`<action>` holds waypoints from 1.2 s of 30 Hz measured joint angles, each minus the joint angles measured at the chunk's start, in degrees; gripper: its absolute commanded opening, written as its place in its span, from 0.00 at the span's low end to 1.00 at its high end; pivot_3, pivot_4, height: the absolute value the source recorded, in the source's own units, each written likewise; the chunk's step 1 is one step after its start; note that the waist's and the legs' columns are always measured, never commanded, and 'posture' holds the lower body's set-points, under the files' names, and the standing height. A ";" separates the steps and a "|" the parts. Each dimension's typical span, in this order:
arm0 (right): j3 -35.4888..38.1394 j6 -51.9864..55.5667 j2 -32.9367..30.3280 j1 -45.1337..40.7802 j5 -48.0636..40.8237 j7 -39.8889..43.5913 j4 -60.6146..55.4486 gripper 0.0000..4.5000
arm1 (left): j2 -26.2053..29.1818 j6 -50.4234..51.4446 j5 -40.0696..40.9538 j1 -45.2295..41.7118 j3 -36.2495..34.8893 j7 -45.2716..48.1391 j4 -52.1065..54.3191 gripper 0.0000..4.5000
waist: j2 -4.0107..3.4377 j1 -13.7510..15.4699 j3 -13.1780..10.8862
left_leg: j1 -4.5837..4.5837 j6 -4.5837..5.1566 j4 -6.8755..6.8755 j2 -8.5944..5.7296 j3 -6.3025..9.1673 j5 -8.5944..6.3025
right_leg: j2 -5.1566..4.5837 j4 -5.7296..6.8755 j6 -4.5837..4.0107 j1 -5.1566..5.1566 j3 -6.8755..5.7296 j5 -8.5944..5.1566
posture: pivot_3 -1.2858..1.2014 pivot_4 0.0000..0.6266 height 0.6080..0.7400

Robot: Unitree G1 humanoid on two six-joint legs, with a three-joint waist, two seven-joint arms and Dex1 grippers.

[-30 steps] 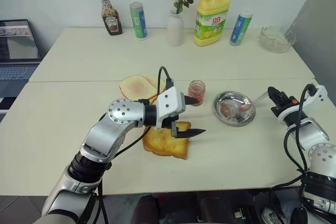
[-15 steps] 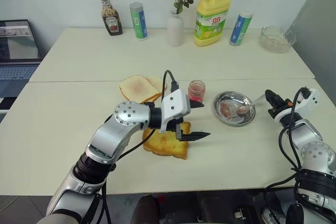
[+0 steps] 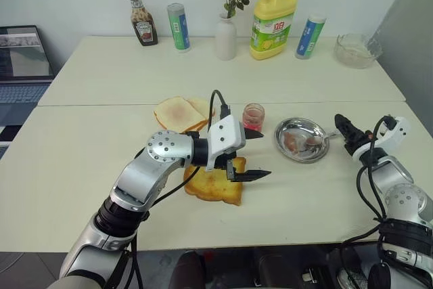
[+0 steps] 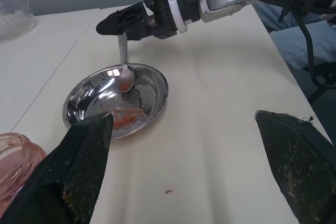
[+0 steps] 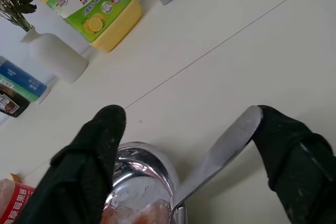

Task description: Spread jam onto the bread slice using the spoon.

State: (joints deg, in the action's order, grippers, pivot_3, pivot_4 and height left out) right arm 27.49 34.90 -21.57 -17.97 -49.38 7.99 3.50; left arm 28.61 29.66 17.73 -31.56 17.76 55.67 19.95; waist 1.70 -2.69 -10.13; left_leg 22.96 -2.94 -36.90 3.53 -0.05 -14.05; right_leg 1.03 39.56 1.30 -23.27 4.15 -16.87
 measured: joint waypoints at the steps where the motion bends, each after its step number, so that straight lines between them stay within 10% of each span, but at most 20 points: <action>1: -0.01 -0.01 0.09 0.23 0.39 -0.06 -0.46 0.99 | 0.00 -0.05 0.00 0.00 0.00 0.00 -0.02 1.00 | 0.00 0.00 0.00 | 0.00 0.00 0.00 0.00 0.00 0.00 | 0.00 0.00 0.00 0.00 0.00 0.00 | 0.52 0.24 1.00; 36: -12.52 -10.41 -4.33 8.11 23.18 12.18 -10.41 0.99 | 0.21 -1.59 -0.31 0.05 0.00 -0.06 -1.35 1.00 | 0.00 0.13 0.00 | -0.03 -0.01 -0.07 -0.02 0.01 0.00 | -0.01 0.10 0.01 0.01 -0.01 0.00 | 0.52 0.24 1.00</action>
State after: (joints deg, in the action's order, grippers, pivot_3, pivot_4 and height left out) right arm 14.97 24.49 -25.90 -9.86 -26.21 20.18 -6.91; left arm 28.82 28.06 17.43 -31.50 17.76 55.62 18.60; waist 1.69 -2.56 -10.13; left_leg 22.93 -2.94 -36.97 3.51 -0.03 -14.05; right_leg 1.02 39.67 1.30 -23.26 4.14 -16.87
